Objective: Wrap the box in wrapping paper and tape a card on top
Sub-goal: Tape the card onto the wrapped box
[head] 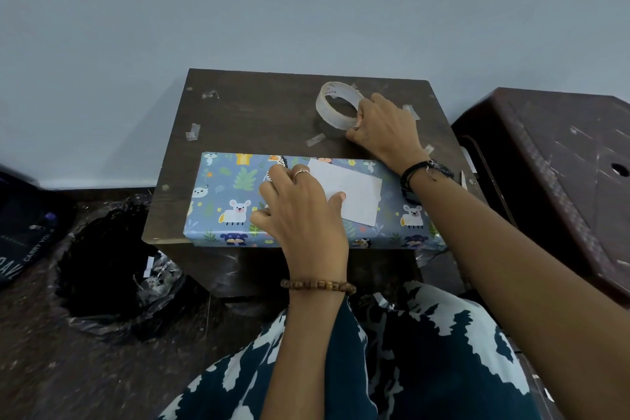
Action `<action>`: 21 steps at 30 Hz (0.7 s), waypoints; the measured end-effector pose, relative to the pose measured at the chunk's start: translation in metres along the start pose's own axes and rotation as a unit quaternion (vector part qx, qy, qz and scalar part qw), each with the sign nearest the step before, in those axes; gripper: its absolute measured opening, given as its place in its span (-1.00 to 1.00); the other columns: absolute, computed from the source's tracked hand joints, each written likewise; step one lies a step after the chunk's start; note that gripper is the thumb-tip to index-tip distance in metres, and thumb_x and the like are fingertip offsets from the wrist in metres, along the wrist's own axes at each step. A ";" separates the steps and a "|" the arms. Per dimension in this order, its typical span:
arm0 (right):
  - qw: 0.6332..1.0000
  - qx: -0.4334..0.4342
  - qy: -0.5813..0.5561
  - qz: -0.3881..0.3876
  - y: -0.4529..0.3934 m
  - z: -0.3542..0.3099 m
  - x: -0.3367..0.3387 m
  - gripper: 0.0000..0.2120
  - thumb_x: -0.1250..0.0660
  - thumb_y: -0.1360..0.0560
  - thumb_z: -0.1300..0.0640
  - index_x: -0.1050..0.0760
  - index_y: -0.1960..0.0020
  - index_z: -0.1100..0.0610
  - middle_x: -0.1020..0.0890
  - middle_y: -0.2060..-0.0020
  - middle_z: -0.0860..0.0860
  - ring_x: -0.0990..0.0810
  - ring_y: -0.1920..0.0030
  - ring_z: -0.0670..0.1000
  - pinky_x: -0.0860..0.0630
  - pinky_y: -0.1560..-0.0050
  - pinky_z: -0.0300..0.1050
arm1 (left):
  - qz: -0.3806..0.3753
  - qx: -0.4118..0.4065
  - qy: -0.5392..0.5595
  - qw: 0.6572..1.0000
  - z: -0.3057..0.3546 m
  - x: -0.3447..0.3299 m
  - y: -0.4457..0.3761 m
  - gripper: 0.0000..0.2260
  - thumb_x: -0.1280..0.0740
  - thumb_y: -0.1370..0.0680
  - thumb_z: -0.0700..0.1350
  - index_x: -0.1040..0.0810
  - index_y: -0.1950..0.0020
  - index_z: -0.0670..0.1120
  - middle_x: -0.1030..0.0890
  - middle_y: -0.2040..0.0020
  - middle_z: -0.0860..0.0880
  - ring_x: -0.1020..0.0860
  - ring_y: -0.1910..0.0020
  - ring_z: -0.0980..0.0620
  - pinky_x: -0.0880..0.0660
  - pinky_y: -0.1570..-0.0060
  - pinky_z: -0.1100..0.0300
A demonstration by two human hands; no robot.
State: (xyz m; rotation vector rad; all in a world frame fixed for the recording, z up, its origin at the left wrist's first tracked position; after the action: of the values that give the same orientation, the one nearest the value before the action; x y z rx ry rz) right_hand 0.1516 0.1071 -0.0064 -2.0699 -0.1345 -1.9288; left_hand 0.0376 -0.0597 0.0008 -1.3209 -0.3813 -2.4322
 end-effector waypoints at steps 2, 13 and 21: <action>1.000 -0.003 0.003 -0.002 0.000 0.000 0.000 -0.67 -0.28 -0.49 0.00 -0.46 -0.10 0.24 -0.51 -0.03 0.14 -0.52 0.00 0.16 -0.30 0.16 -0.06 | -0.010 0.005 -0.006 1.000 0.002 0.000 -0.002 -0.61 -0.30 -0.52 0.07 -0.37 -0.26 -0.08 -0.28 -0.27 -0.06 -0.23 -0.26 -0.06 -0.21 -0.14 -0.01; 0.999 -0.030 0.002 0.016 0.001 0.005 0.001 -0.70 -0.27 -0.49 0.00 -0.50 -0.02 0.23 -0.53 -0.01 0.13 -0.52 -0.03 0.19 -0.26 0.15 -0.08 | -0.055 0.053 0.045 0.996 -0.005 -0.004 -0.019 -0.54 -0.43 -0.43 0.05 -0.42 -0.24 -0.10 -0.32 -0.23 -0.09 -0.28 -0.25 -0.08 -0.18 -0.14 -0.04; 0.991 -0.006 -0.116 0.069 0.004 0.006 0.006 -0.66 -0.34 -0.41 0.09 -0.36 -0.11 0.20 -0.49 -0.05 0.08 -0.46 -0.07 0.10 -0.27 0.18 -0.10 | -0.012 0.032 0.065 0.997 -0.004 -0.003 -0.013 -0.57 -0.43 -0.42 0.04 -0.38 -0.19 -0.06 -0.29 -0.23 -0.04 -0.27 -0.23 -0.03 -0.05 0.02 0.08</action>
State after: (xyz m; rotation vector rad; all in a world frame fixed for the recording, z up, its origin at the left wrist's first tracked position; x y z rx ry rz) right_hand 0.1590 0.1041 -0.0013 -2.2418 -0.0294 -1.6103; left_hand 0.0305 -0.0490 -0.0054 -1.1301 -0.4383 -2.4890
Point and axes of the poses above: each hand's wrist, its own y-axis away from the middle knuckle, its own x-axis out of the back of the hand, z = x × y, the point moved 8 cm from there along -y, towards the middle knuckle
